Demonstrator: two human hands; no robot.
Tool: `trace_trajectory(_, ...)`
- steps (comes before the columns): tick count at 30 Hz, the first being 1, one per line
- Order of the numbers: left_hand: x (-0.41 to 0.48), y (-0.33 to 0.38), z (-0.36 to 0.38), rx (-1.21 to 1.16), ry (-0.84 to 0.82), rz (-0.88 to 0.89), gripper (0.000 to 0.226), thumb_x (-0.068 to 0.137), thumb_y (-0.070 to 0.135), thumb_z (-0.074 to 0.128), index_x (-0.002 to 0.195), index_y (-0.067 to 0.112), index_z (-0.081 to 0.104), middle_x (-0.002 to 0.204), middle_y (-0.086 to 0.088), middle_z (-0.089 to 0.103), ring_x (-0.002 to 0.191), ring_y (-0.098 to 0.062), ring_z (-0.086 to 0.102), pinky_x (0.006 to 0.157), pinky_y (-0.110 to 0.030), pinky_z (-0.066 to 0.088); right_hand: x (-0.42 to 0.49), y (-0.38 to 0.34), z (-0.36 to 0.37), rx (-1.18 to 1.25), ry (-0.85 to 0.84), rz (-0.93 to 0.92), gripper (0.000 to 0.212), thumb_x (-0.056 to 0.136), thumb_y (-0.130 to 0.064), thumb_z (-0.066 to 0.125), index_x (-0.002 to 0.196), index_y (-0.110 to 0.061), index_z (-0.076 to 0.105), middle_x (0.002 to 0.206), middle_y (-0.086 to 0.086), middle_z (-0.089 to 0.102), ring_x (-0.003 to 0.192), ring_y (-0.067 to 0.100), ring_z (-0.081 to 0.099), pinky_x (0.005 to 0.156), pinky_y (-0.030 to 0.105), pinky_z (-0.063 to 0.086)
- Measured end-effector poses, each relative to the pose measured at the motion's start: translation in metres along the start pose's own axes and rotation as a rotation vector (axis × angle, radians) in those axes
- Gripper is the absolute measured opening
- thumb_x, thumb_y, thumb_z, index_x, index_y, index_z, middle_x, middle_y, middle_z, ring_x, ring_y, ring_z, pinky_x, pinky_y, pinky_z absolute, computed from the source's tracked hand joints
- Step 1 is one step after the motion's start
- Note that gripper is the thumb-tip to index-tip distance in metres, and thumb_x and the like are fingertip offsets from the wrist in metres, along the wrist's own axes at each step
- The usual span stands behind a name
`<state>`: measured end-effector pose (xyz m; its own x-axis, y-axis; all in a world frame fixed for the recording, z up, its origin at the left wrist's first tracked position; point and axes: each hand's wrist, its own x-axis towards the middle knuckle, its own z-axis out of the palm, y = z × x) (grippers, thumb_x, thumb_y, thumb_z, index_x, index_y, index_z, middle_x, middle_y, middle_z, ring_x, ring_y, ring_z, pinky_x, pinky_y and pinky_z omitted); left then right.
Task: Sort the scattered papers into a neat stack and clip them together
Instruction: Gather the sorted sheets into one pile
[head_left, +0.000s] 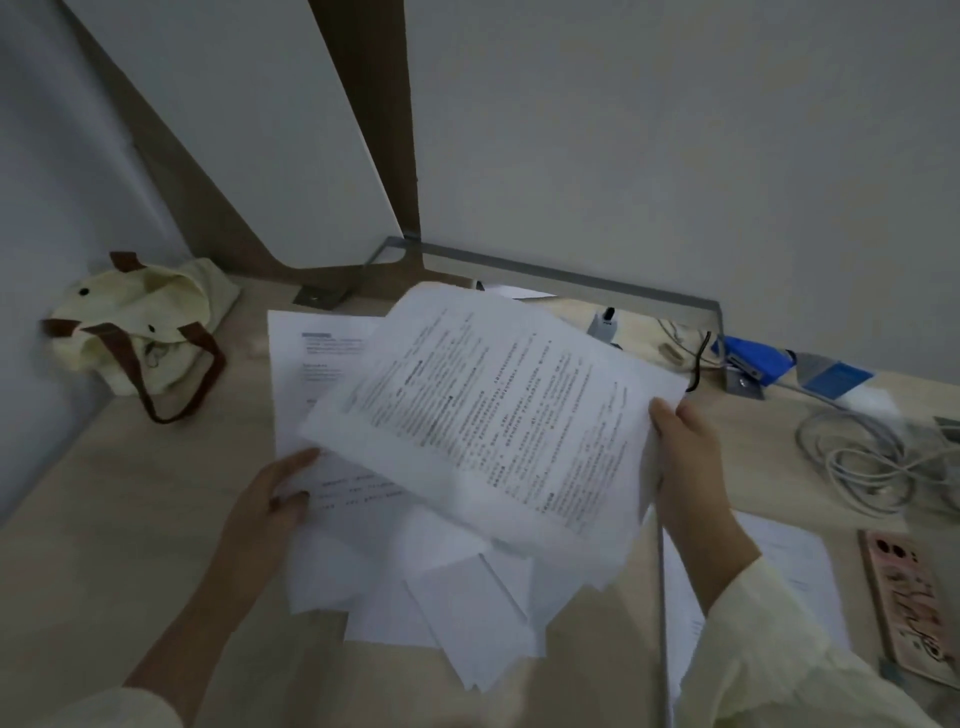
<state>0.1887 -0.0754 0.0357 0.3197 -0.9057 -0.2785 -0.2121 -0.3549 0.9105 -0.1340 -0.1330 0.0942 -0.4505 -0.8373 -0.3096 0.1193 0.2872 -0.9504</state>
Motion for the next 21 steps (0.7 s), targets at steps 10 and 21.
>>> trace_trajectory(10,-0.035,-0.042,0.025,-0.214,-0.035,-0.256,0.033,0.092,0.002,0.045,0.12,0.015,0.056,0.122,-0.002,0.053,0.095,-0.017,0.054,0.072,-0.025,0.044,-0.057,0.112,0.004,-0.009,-0.105,0.328,0.027,0.092,0.004,0.043,0.117,-0.007,0.048,0.106,0.014,0.057,0.075,0.023,0.059,0.049,0.022,0.057)
trace_trajectory(21,-0.042,-0.067,0.04,-0.111,0.059,-0.216,0.064,0.084,-0.009,0.048,0.14,0.016,0.031,0.126,-0.008,0.052,0.115,-0.028,0.051,0.096,-0.042,0.043,-0.065,0.159,0.005,-0.698,-0.544,0.035,0.037,0.083,-0.004,0.045,0.118,-0.015,0.053,0.117,0.01,0.053,0.106,0.026,0.05,0.079,0.02,0.045)
